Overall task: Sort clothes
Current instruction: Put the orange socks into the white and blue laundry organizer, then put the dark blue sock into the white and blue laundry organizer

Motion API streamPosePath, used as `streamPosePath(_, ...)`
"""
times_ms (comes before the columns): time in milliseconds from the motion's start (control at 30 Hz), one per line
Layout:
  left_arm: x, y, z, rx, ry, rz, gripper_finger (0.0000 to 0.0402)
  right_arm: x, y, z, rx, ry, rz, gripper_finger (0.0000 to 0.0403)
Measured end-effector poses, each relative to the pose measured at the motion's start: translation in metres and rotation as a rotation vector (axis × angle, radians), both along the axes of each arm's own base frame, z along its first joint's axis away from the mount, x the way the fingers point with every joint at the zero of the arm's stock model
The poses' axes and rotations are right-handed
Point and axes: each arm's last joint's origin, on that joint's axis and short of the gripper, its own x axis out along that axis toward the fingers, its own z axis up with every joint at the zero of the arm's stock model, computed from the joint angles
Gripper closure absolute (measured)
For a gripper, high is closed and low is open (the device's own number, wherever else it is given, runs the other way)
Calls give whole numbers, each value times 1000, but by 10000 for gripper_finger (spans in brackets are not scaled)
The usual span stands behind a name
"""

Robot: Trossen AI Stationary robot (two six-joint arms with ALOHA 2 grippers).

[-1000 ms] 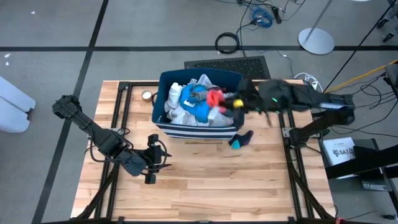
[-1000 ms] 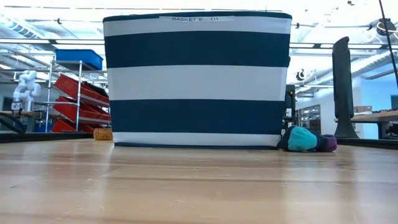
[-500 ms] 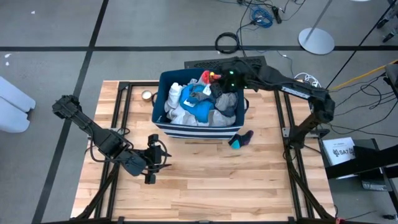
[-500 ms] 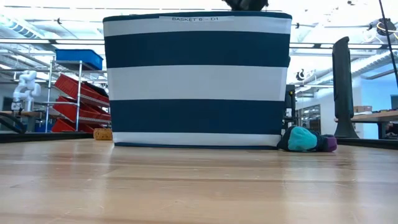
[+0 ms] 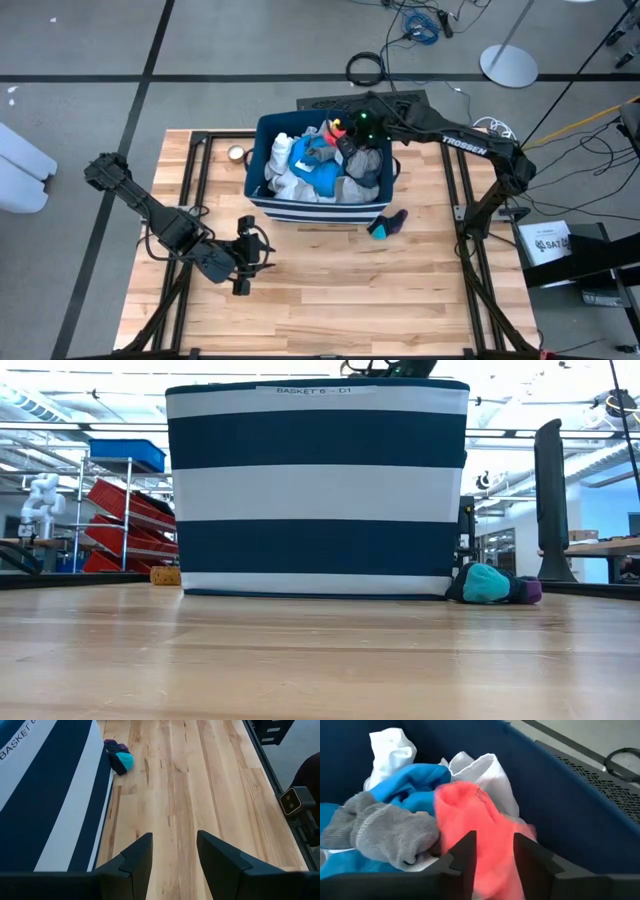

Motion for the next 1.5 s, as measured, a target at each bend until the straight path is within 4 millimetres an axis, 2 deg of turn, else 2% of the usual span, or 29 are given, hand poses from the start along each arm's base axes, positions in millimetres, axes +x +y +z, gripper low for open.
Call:
streamPosePath(133, 0, 0, 0, -1, -1, -1, 237, -8, -1, 16, -6, -6, -8, 266)
streamPosePath(300, 0, 0, 0, -1, -1, 0, 237, -18, 4, 42, -13, -2, -4, 258)
streamPosePath(467, 0, 0, 0, -14, 6, -8, 237, -36, 20, 69, -5, 38, 30, 258)
streamPosePath(633, 0, -1, 0, -20, 6, -9, 237, -53, 47, 80, -8, 67, 68, 258)
streamPosePath(800, -3, -5, 0, -54, 8, -1, 237, -78, 76, 73, -72, 150, -55, 257)
streamPosePath(933, -6, -9, 0, -59, 8, -20, 237, -99, 97, 47, -20, 139, -149, 257)
streamPosePath(1067, -8, -13, 0, -64, 1, -22, 237, -115, 117, -6, 92, 246, -156, 257)
streamPosePath(1300, -9, -12, 1, -52, -18, 12, 237, -136, 145, -106, 276, 370, -39, 257)
streamPosePath(1400, -8, -12, 1, -47, -22, 18, 237, -138, 153, -138, 324, 376, 65, 257)
streamPosePath(1500, -8, -12, 1, -41, -27, 26, 237, -135, 155, -157, 328, 350, 158, 257)
